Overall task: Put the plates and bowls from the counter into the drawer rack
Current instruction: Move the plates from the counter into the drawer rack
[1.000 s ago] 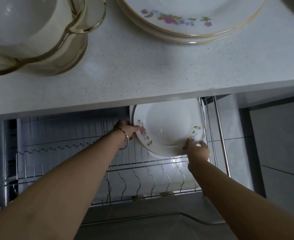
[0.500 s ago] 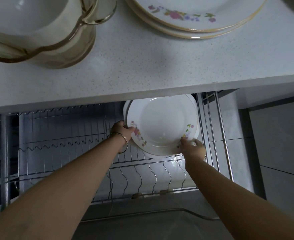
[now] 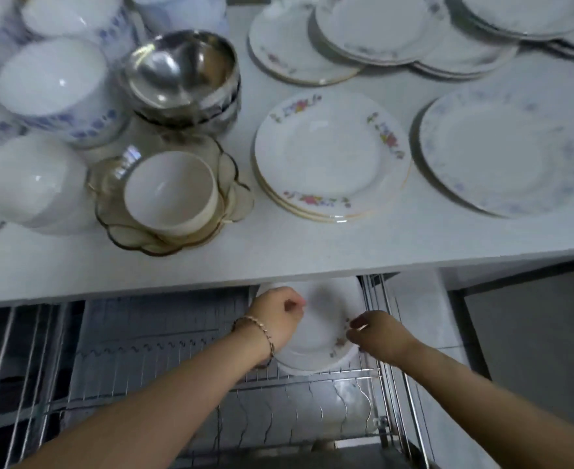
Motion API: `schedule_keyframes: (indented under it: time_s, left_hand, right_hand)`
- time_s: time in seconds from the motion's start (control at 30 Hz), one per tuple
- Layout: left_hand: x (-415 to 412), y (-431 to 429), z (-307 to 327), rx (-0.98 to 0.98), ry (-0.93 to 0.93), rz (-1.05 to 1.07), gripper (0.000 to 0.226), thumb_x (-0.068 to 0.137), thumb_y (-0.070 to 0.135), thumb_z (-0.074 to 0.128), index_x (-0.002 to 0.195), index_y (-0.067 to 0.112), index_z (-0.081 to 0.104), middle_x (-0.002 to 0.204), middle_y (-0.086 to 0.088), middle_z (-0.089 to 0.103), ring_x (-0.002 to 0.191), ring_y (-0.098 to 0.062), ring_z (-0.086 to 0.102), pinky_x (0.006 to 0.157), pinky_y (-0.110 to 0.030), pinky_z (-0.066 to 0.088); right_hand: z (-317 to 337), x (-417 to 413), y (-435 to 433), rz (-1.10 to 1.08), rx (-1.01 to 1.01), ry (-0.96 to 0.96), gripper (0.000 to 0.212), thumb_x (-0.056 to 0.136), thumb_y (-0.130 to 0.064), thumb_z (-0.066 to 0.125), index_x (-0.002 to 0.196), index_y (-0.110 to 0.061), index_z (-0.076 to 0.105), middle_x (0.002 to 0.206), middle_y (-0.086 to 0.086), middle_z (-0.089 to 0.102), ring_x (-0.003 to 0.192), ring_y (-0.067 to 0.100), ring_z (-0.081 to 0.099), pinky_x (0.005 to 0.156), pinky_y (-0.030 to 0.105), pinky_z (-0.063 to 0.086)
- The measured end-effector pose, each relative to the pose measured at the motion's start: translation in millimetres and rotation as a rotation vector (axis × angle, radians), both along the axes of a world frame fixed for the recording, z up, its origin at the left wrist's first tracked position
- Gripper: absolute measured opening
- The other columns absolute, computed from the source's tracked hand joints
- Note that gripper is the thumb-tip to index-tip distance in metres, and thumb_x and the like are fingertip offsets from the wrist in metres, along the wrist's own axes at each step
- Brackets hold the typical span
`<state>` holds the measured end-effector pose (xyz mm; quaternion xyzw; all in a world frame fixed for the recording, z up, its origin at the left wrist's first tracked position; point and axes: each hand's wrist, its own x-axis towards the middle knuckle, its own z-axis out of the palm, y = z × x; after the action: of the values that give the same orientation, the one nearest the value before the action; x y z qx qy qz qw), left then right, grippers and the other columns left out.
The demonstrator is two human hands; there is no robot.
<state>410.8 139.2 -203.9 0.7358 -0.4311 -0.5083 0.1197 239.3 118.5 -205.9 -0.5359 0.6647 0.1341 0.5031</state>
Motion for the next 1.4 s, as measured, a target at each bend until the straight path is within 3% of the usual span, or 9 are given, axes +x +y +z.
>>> schedule_keyframes:
  time_s: [0.13, 0.3, 0.43, 0.63, 0.73, 0.83, 1.07, 1.2, 1.4]
  left_hand:
    - [-5.5, -35.6, 67.6, -0.115, 0.128, 0.195, 0.018, 0.09, 0.005, 0.05, 0.103, 0.009, 0.061, 0.09, -0.011, 0.064, 0.079, -0.022, 0.061, 0.065, -0.025, 0.048]
    - [-8.5, -91.1, 94.7, -0.122, 0.058, 0.556, 0.044, 0.08, 0.009, 0.058, 0.118, -0.012, 0.051, 0.118, -0.032, 0.059, 0.105, -0.04, 0.062, 0.088, -0.05, 0.05]
    - [-19.3, -111.6, 93.2, -0.136, 0.132, 0.713, 0.028, 0.082, 0.003, 0.064, 0.105, -0.001, 0.048, 0.123, -0.013, 0.055, 0.11, -0.024, 0.057, 0.099, -0.035, 0.044]
    - [-18.6, -124.6, 78.8, -0.08, 0.114, 0.742, 0.064, 0.081, 0.007, 0.064, 0.136, -0.003, 0.033, 0.135, -0.021, 0.05, 0.116, -0.031, 0.057, 0.099, -0.038, 0.049]
    - [-20.0, -105.6, 81.0, 0.055, 0.383, 0.816, 0.03, 0.085, -0.002, 0.06, 0.114, -0.004, 0.052, 0.127, -0.016, 0.055, 0.1, -0.025, 0.053, 0.089, -0.035, 0.049]
    - [-32.2, -54.3, 90.6, 0.178, 0.487, 0.754, 0.019, 0.073, -0.017, 0.067, 0.083, -0.004, 0.057, 0.119, -0.018, 0.061, 0.1, -0.029, 0.06, 0.083, -0.031, 0.05]
    - [-34.8, -7.7, 97.4, 0.127, 0.534, 0.645, 0.06, 0.067, -0.021, 0.07, 0.109, 0.012, 0.044, 0.116, -0.003, 0.055, 0.107, -0.023, 0.057, 0.072, -0.03, 0.054]
    - [-26.5, 44.5, 114.8, 0.169, 0.536, 0.533, 0.053, 0.065, -0.021, 0.071, 0.093, 0.02, 0.05, 0.097, 0.001, 0.062, 0.085, -0.019, 0.063, 0.048, -0.023, 0.058]
    - [-0.4, 113.0, 92.4, 0.249, 0.324, 0.331, 0.064, 0.058, -0.01, 0.079, 0.11, 0.016, 0.052, 0.108, -0.005, 0.065, 0.103, -0.025, 0.063, 0.076, -0.039, 0.061]
  right_hand:
    - [91.1, -4.4, -48.7, -0.036, -0.156, -0.148, 0.02, 0.086, -0.009, 0.051, 0.074, -0.002, 0.066, 0.066, 0.01, 0.062, 0.058, 0.02, 0.058, 0.064, 0.031, 0.05]
    - [130.0, -4.9, -125.8, -0.204, -0.545, -0.025, 0.038, 0.088, -0.022, 0.052, 0.12, 0.0, 0.052, 0.111, 0.019, 0.062, 0.105, 0.035, 0.06, 0.085, 0.034, 0.044]
    - [99.2, 1.9, -157.9, -0.529, -0.447, -0.091, 0.046, 0.089, -0.025, 0.051, 0.124, 0.006, 0.05, 0.125, 0.025, 0.057, 0.113, 0.04, 0.056, 0.097, 0.043, 0.046]
    - [79.1, -2.3, -164.0, -0.834, -0.339, -0.381, 0.035, 0.086, 0.003, 0.052, 0.119, -0.004, 0.061, 0.101, 0.017, 0.062, 0.087, 0.026, 0.055, 0.097, 0.044, 0.05]
    - [83.5, -21.4, -139.0, -0.859, -0.311, -0.397, 0.04, 0.085, 0.008, 0.049, 0.12, -0.008, 0.062, 0.118, 0.018, 0.064, 0.093, 0.027, 0.058, 0.1, 0.045, 0.049]
    - [97.4, -49.4, -83.8, -0.857, -0.31, -0.389, 0.038, 0.087, 0.011, 0.049, 0.119, -0.004, 0.061, 0.108, 0.017, 0.065, 0.096, 0.027, 0.06, 0.096, 0.04, 0.05]
    - [110.7, -73.5, -29.3, -0.842, -0.319, -0.487, 0.028, 0.089, 0.009, 0.05, 0.107, -0.01, 0.06, 0.08, 0.0, 0.062, 0.07, 0.014, 0.059, 0.051, 0.011, 0.056]
    - [118.3, -82.1, 28.4, -0.71, -0.256, -0.439, 0.031, 0.087, 0.012, 0.049, 0.114, -0.002, 0.056, 0.091, 0.007, 0.064, 0.083, 0.024, 0.06, 0.068, 0.027, 0.056]
    - [112.3, -77.8, 101.4, -0.488, -0.088, -0.276, 0.021, 0.084, 0.005, 0.06, 0.099, -0.007, 0.051, 0.094, 0.013, 0.062, 0.085, 0.025, 0.057, 0.084, 0.047, 0.052]
